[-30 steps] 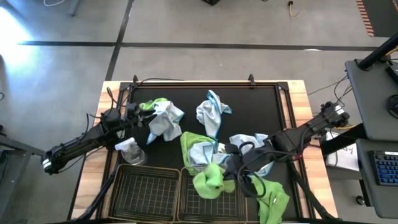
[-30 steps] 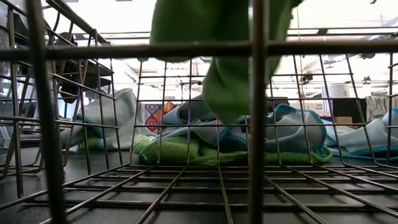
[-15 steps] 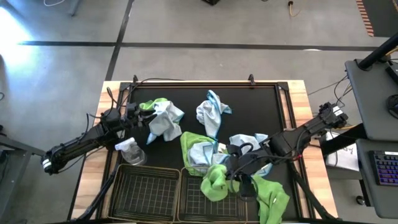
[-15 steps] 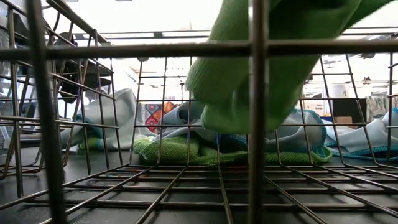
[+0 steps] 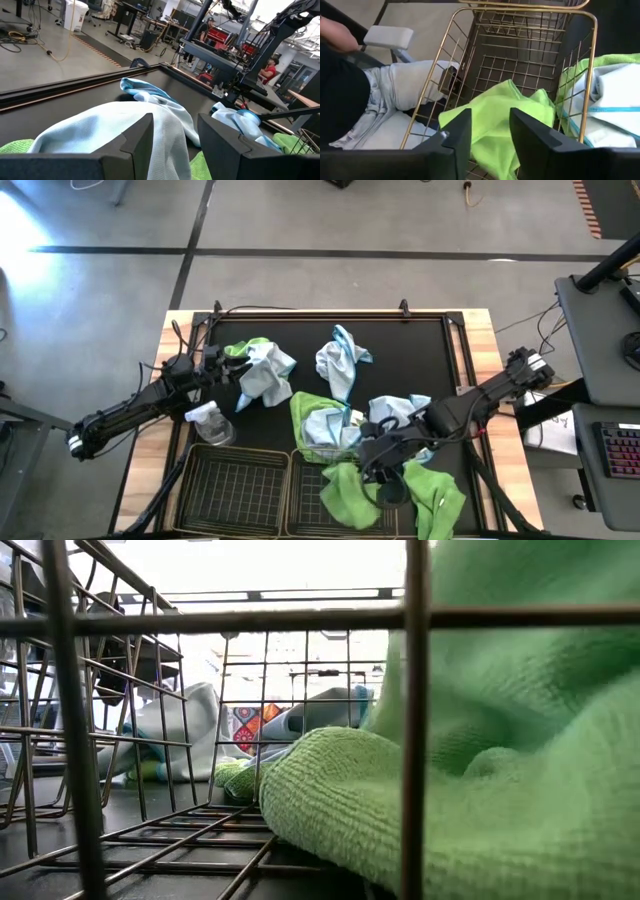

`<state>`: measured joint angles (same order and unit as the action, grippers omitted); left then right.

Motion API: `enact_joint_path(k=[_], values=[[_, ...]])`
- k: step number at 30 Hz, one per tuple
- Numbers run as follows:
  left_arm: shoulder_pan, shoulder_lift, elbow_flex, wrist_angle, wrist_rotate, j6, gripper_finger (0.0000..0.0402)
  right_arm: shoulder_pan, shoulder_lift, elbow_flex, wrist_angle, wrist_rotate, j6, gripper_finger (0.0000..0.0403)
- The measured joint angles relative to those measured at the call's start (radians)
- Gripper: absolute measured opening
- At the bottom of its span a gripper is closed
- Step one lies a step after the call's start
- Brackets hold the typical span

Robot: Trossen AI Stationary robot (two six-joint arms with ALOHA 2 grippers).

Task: Sort microfiber towel by color & place in baskets
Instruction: Put the top right blue towel into the left wire basket

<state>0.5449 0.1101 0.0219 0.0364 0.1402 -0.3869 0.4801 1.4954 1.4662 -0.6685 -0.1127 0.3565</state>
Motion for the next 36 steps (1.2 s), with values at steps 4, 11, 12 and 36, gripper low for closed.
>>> enact_joint_path(k=[4,11,12,36], values=[[0.000,0.000,0.000,0.000,0.000,0.000,0.0139,0.000,-0.009,0.000,-0.003,0.000,-0.006,0.0152],[0.000,0.000,0.000,0.000,0.000,0.000,0.0139,-0.002,-0.011,0.000,-0.023,0.009,-0.054,0.0142],[0.000,0.000,0.000,0.000,0.000,0.000,0.0139,-0.004,-0.014,0.000,-0.019,0.009,-0.064,0.0139],[0.000,0.000,0.000,0.000,0.000,0.000,0.0139,-0.311,-0.094,0.000,0.054,0.544,-0.241,0.0114]])
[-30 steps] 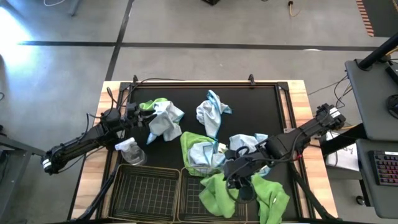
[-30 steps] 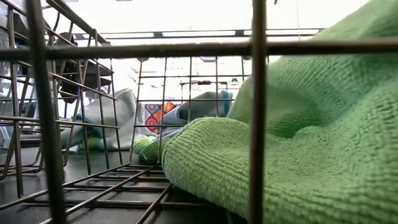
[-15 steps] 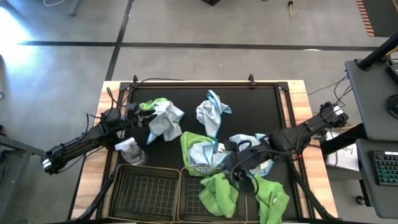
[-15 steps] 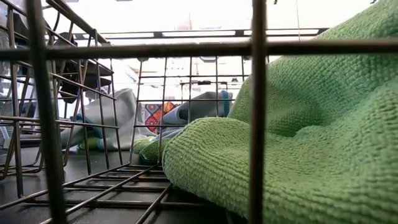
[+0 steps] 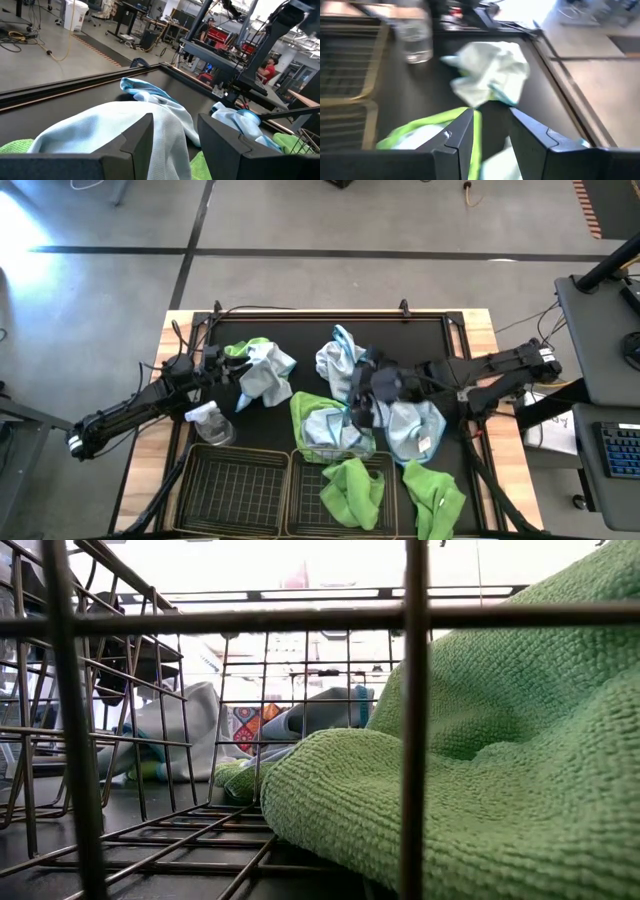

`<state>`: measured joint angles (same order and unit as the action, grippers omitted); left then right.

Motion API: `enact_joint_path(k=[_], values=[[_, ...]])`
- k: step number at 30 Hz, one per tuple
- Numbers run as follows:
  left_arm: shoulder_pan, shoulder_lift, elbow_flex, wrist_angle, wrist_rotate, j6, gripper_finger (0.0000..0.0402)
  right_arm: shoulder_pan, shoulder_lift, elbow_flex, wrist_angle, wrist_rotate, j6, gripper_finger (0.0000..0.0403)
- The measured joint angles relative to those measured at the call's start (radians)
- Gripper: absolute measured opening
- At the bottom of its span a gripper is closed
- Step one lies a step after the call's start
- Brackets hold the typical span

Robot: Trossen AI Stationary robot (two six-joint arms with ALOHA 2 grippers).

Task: Sort microfiber towel by color & place in baskets
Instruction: Put the top right blue towel into the left wire basket

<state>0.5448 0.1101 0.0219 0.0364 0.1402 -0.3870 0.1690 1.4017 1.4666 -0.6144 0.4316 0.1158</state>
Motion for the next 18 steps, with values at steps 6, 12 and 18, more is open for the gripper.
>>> enact_joint_path(k=[6,12,18], values=[[0.000,0.000,0.000,0.000,0.000,0.000,0.0139,-0.184,0.000,0.000,0.025,0.001,-0.010,0.0114],[0.000,0.000,0.000,0.000,0.000,0.000,0.0139,-0.353,0.001,0.000,0.028,-0.023,0.000,0.0114],[0.000,0.000,0.000,0.000,0.000,0.000,0.0139,-0.455,0.007,-0.002,0.015,-0.073,0.041,0.0114]])
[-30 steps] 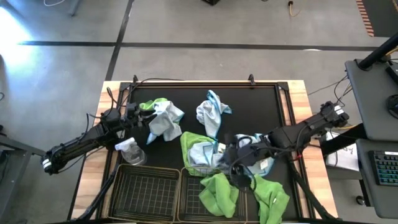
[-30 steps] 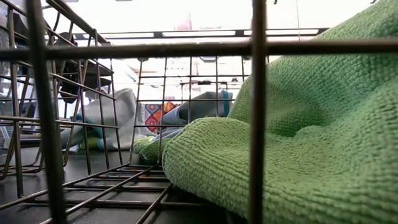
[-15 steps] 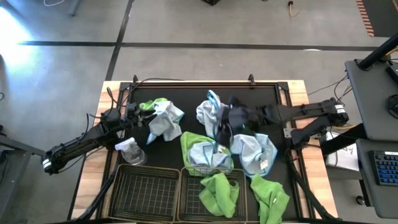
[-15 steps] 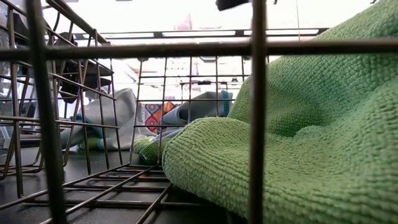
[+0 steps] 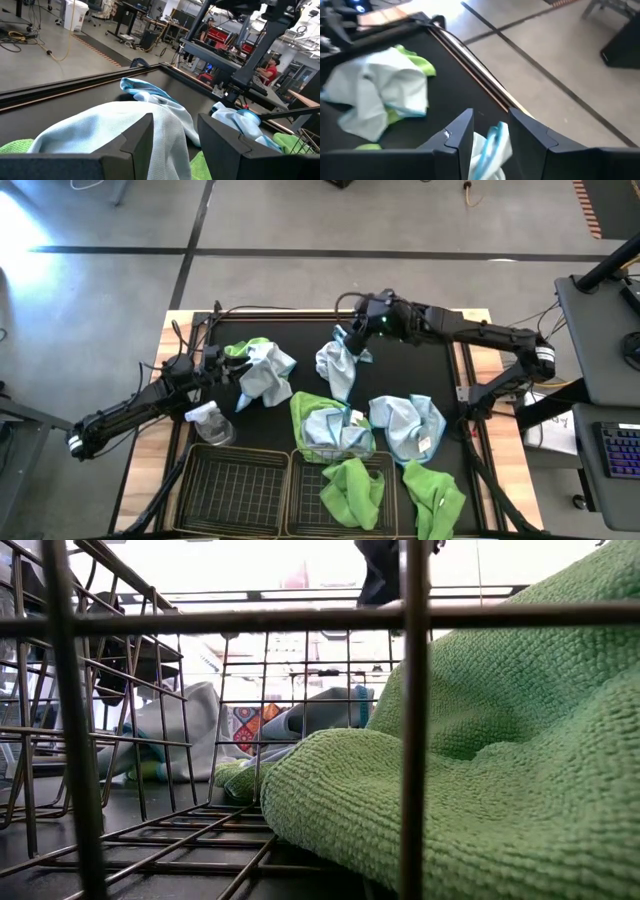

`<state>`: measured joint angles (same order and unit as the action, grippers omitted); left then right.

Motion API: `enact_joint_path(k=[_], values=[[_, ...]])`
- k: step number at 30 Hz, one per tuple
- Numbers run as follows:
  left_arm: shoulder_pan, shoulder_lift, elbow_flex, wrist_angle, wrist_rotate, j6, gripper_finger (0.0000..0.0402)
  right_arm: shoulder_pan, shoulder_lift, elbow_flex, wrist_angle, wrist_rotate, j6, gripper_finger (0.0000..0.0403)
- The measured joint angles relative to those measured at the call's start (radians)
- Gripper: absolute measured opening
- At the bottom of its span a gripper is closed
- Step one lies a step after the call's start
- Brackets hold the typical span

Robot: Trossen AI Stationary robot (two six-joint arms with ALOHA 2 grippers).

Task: Sort microfiber towel by color & place in baskets
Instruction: Put the top right blue towel into the left wire basket

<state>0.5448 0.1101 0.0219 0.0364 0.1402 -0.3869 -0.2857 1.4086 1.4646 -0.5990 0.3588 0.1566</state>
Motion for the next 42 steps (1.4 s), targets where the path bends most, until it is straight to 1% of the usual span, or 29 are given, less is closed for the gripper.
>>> enact_joint_path(k=[5,11,13,16,18,23,30,39,42], values=[[0.000,0.000,0.000,0.000,0.000,0.000,0.0139,-0.039,0.009,-0.010,-0.029,0.000,0.026,0.0114],[0.000,0.000,0.000,0.000,0.000,0.000,0.0139,-0.042,0.042,-0.039,-0.058,-0.003,0.031,0.0114],[0.000,0.000,0.000,0.000,0.000,0.000,0.0139,-0.042,0.062,-0.051,-0.053,-0.028,0.047,0.0116],[0.000,0.000,0.000,0.000,0.000,0.000,0.0139,-0.043,0.102,-0.068,-0.053,-0.120,0.073,0.0127],[0.000,0.000,0.000,0.000,0.000,0.000,0.0139,-0.042,0.134,-0.074,-0.058,-0.141,0.072,0.0138],[0.000,0.000,0.000,0.000,0.000,0.000,0.0139,-0.043,0.209,-0.074,-0.054,-0.141,0.059,0.0165],[0.000,0.000,0.000,0.000,0.000,0.000,0.0139,-0.042,0.292,-0.071,-0.055,-0.150,0.027,0.0188],[0.000,0.000,0.000,0.000,0.000,0.000,0.0139,-0.042,0.316,-0.072,-0.091,-0.150,0.016,0.0191],[0.000,0.000,0.000,0.000,0.000,0.000,0.0139,-0.042,0.319,-0.072,-0.131,-0.151,0.017,0.0191]])
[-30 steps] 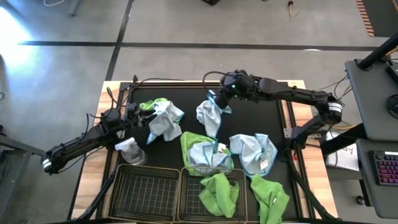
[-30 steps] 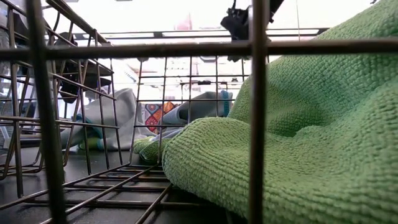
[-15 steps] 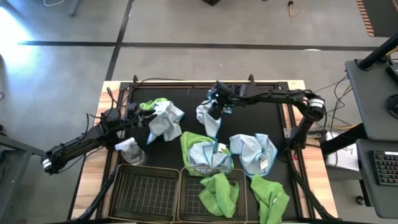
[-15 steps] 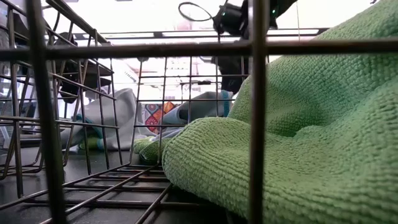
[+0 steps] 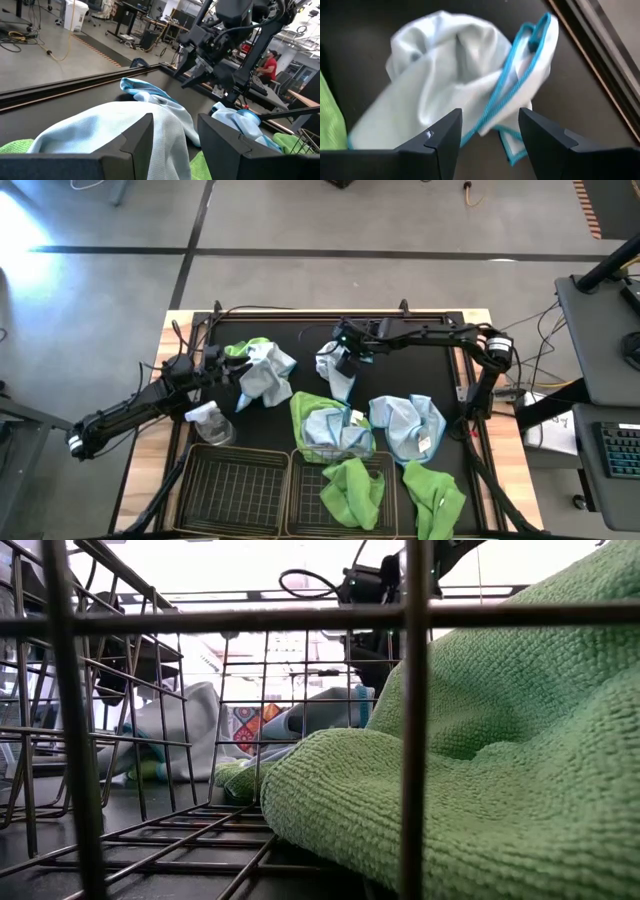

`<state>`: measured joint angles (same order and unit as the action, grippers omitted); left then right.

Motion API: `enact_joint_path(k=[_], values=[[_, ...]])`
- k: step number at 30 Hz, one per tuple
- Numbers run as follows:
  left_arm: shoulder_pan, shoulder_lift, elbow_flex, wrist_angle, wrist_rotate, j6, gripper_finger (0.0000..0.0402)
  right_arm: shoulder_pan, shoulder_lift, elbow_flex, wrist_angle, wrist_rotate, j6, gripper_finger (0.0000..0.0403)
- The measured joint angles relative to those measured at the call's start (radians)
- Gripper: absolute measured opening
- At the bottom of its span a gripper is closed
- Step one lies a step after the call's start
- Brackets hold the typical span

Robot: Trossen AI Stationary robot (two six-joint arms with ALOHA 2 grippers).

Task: Sort microfiber towel by color & place in baskets
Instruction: Put the top right blue towel into the left wire basket

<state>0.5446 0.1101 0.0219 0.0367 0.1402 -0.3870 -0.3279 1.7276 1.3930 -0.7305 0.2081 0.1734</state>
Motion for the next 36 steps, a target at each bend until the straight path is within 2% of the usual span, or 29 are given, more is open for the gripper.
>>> enact_joint_path(k=[5,12,28,36], values=[[0.000,0.000,0.000,0.000,0.000,0.000,0.0139,0.000,0.013,-0.002,-0.080,-0.026,0.012,0.0191],[0.000,0.000,0.000,0.000,0.000,0.000,0.0139,0.005,0.030,-0.002,-0.068,-0.165,0.037,0.0191],[0.000,0.000,0.000,0.000,0.000,0.000,0.0139,0.010,0.140,-0.002,-0.064,-0.191,0.032,0.0192],[0.000,0.000,0.000,0.000,0.000,0.000,0.0139,0.014,0.147,0.002,-0.010,-0.193,0.035,0.0192]])
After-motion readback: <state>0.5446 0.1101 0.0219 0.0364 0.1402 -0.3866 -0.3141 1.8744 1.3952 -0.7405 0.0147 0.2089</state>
